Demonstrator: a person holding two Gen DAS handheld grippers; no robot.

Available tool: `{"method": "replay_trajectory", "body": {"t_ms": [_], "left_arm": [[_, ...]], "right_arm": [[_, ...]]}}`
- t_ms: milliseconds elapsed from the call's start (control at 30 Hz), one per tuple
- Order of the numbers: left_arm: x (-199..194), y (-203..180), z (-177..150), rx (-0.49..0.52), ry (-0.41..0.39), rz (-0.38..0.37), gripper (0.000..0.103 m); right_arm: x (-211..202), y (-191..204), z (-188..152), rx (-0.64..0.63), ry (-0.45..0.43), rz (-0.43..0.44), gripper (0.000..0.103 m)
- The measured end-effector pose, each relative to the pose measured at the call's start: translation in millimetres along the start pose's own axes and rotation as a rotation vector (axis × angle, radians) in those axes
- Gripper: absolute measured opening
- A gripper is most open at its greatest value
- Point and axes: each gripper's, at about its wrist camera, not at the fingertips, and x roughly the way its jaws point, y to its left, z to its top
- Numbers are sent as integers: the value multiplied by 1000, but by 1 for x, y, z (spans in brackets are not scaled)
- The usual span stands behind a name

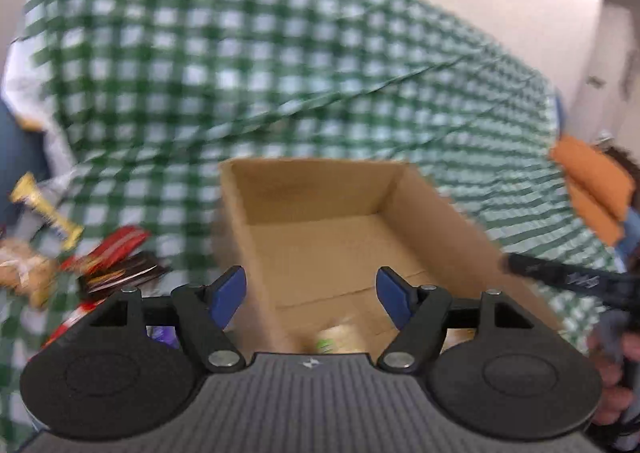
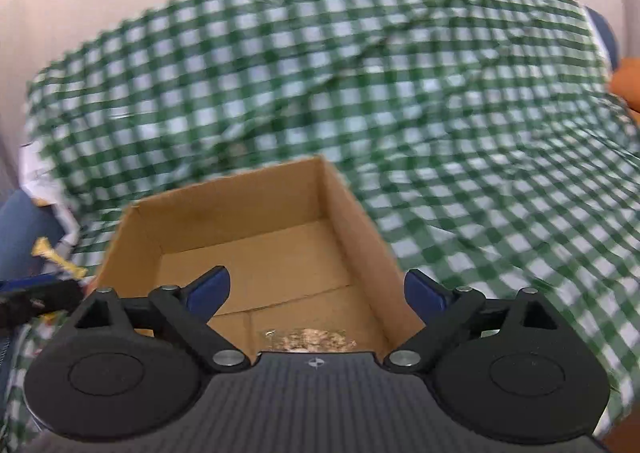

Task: Organize snacks
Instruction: 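Open both tools to drop the nut cake and peanut bar into the box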

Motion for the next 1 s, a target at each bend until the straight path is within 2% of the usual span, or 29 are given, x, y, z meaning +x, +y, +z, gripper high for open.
{"method": "replay_trajectory", "body": {"t_ms": [67, 133, 200, 300, 400, 433, 467, 533, 633, 1000], "left_arm": [[8, 8, -3, -5, 54, 42, 73], [15, 14, -5, -20, 102, 59, 71], [20, 19, -9, -29, 141, 64, 71], [28, 21, -12, -30, 193, 58, 65], [32, 17, -20, -40, 235, -18, 45], [34, 14, -22, -28, 247, -33, 39], [35, 11, -23, -5, 248, -28, 39], [35, 4, -26, 37, 242, -14, 40], [36, 3, -27, 40, 247, -33, 39], [34, -3, -29, 73, 251, -58, 39]], "right_arm": [[7, -6, 0, 27, 34, -77, 94], [13, -14, 0, 64, 77, -115, 94], [19, -23, -1, 91, 117, -136, 94], [27, -32, -5, 111, 181, -127, 90], [33, -36, -9, 96, 227, -146, 65], [34, -38, -11, 94, 238, -152, 47], [36, -41, -13, 100, 251, -152, 32], [36, -47, -16, 120, 264, -156, 23], [32, -51, -16, 133, 270, -130, 21], [17, -54, -12, 93, 266, -158, 20]]}}
